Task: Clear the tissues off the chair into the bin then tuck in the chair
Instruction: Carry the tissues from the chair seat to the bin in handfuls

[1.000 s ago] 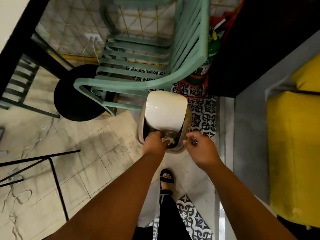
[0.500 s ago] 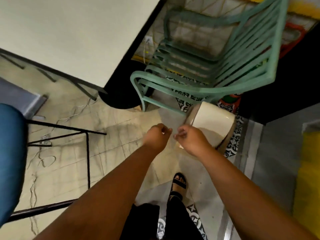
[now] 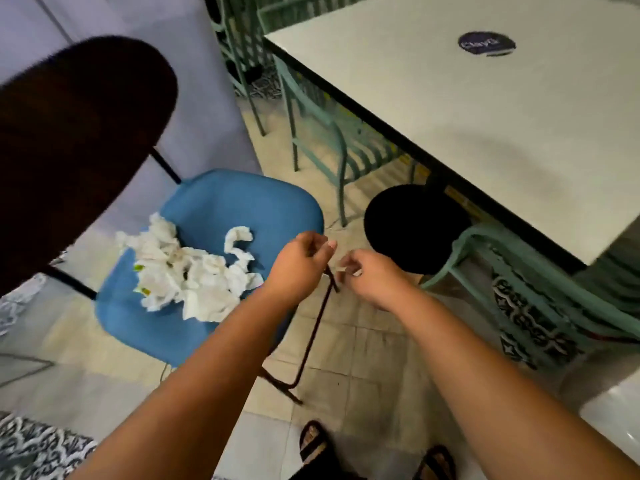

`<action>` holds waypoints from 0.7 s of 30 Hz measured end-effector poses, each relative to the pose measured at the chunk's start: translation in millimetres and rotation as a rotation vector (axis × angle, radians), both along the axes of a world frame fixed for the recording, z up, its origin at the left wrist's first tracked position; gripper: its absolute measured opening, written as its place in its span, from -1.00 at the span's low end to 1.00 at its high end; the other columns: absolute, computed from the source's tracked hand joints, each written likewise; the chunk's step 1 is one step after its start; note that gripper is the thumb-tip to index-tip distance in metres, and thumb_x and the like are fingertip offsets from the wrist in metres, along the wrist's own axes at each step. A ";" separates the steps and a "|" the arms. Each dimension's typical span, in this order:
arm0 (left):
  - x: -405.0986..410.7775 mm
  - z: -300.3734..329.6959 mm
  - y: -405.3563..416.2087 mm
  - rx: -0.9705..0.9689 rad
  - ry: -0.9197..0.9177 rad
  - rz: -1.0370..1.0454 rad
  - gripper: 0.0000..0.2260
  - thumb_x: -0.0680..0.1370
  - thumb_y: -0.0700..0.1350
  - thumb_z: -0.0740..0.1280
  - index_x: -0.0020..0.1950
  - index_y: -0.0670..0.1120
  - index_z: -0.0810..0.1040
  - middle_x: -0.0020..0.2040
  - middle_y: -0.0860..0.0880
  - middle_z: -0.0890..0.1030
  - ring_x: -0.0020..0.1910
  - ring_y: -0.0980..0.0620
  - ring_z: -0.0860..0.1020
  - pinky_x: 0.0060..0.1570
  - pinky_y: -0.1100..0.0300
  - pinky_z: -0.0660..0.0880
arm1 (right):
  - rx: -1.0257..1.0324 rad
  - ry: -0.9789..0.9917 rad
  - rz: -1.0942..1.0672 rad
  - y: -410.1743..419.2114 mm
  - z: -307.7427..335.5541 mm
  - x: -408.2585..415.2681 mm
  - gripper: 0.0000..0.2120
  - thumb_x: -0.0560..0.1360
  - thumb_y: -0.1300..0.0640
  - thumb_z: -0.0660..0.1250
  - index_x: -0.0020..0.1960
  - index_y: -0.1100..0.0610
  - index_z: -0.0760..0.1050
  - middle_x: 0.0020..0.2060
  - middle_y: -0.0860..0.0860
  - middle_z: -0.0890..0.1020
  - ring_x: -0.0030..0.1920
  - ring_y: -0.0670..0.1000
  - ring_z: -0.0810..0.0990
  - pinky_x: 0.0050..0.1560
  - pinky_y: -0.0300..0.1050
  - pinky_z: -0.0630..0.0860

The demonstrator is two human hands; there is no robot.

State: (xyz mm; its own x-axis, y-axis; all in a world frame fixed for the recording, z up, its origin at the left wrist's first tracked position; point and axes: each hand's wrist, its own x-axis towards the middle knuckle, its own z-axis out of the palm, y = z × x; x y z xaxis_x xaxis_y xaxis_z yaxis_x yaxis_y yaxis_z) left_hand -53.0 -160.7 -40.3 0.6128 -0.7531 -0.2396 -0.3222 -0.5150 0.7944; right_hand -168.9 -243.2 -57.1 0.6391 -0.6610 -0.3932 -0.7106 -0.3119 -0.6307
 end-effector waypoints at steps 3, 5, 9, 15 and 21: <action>61.2 28.8 40.5 -0.080 0.002 0.112 -0.79 0.58 0.02 0.30 0.09 -0.08 0.57 -0.10 0.04 0.58 -0.24 0.07 0.52 -0.10 0.16 0.49 | 0.010 -0.082 0.060 14.5 12.2 57.5 -0.76 0.47 0.04 0.39 0.09 0.10 0.55 0.00 0.02 0.65 0.03 0.03 0.60 0.00 -0.19 0.42; 96.3 43.4 73.2 -0.120 0.008 0.209 -0.82 0.58 0.02 0.29 0.07 -0.05 0.56 -0.07 0.02 0.61 -0.26 0.08 0.55 -0.13 0.15 0.52 | 0.020 -0.115 0.113 25.2 16.9 91.9 -0.77 0.46 0.06 0.40 0.08 0.12 0.56 0.00 0.02 0.65 0.03 0.03 0.61 0.00 -0.21 0.43; 147.2 62.5 125.5 -0.180 -0.032 0.420 -0.87 0.58 0.01 0.29 0.03 -0.02 0.55 -0.09 0.04 0.60 -0.21 0.10 0.54 -0.06 0.11 0.52 | -0.002 -0.118 0.237 38.0 15.4 148.5 -0.77 0.48 0.11 0.37 0.13 0.08 0.55 0.06 0.01 0.62 0.09 0.04 0.59 0.07 -0.17 0.46; 192.6 71.6 156.5 -0.126 -0.176 0.549 -0.81 0.60 0.00 0.27 0.11 -0.05 0.56 0.00 0.03 0.57 -0.27 0.25 0.50 -0.35 0.41 0.40 | -0.089 0.022 0.395 32.9 3.7 221.3 -0.62 0.56 0.07 0.26 0.37 -0.03 0.36 0.34 0.11 0.38 0.26 0.13 0.47 0.20 -0.13 0.37; 226.9 46.9 155.8 0.076 -0.251 0.591 -0.76 0.57 0.10 0.26 0.19 0.06 0.51 0.25 0.03 0.47 0.16 0.05 0.51 0.14 0.00 0.52 | -0.124 0.221 0.630 37.9 -16.2 258.2 -0.26 0.38 -0.22 0.41 0.46 -0.06 0.20 0.31 0.14 0.24 0.20 0.19 0.50 0.17 -0.09 0.42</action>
